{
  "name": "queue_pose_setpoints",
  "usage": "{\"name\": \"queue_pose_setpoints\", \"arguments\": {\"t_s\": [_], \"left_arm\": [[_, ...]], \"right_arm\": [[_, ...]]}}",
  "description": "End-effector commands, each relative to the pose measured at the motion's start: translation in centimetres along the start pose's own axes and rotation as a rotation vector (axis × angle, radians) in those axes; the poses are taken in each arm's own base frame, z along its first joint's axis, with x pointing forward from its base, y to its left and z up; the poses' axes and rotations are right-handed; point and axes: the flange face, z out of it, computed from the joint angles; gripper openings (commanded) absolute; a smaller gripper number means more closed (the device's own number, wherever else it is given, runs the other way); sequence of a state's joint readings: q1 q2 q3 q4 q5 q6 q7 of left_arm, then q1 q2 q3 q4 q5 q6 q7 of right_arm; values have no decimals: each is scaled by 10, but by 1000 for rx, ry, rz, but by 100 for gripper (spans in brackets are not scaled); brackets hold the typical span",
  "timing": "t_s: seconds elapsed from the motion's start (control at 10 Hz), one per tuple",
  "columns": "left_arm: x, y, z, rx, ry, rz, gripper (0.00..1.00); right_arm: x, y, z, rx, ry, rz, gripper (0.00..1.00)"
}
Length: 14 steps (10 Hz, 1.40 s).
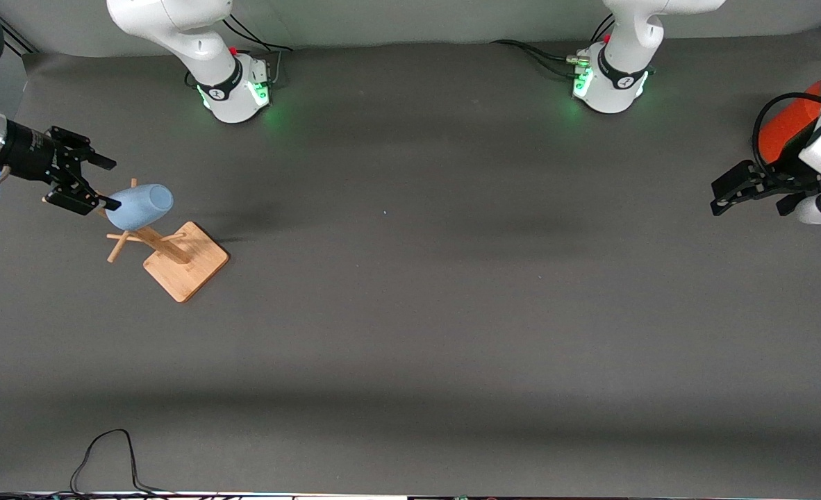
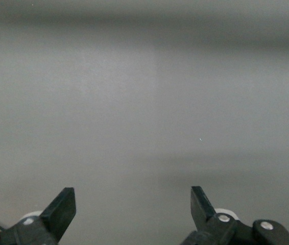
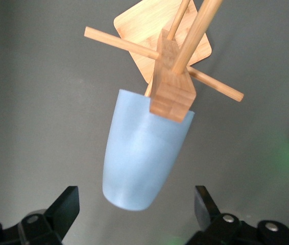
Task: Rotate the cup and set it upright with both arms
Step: 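Reach the right gripper to the light blue cup on the mug tree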
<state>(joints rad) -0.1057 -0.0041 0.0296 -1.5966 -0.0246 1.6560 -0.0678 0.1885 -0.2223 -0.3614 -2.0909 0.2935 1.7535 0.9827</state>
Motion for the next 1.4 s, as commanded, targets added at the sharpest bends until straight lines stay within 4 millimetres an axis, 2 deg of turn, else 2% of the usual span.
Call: {"name": "queue_pose_setpoints", "arguments": {"t_s": [0.0, 0.2, 0.4, 0.6, 0.7, 0.8, 1.0, 1.2, 1.3], "left_arm": [[3, 3, -2, 2, -1, -6, 100], [4, 13, 8, 7, -21, 12, 100], [6, 10, 9, 13, -17, 20, 100], [6, 9, 7, 16, -12, 22, 100], [9, 9, 12, 16, -20, 22, 100], [10, 9, 15, 15, -23, 22, 100], [10, 10, 15, 15, -23, 17, 100], [13, 10, 9, 14, -9, 22, 100], [14, 11, 15, 15, -23, 25, 100]], "right_arm": [[4, -3, 16, 37, -30, 65, 100], [13, -8, 36, 17, -43, 90, 100], [20, -11, 51, -2, -63, 114, 100], [27, -13, 60, -9, -59, 126, 100], [28, -14, 63, -14, -60, 129, 100], [27, -14, 62, -13, -59, 115, 95], [25, -14, 60, -14, -63, 107, 54], [21, -15, 54, -6, -73, 109, 53], [14, -16, 51, -7, -96, 114, 53]]}}
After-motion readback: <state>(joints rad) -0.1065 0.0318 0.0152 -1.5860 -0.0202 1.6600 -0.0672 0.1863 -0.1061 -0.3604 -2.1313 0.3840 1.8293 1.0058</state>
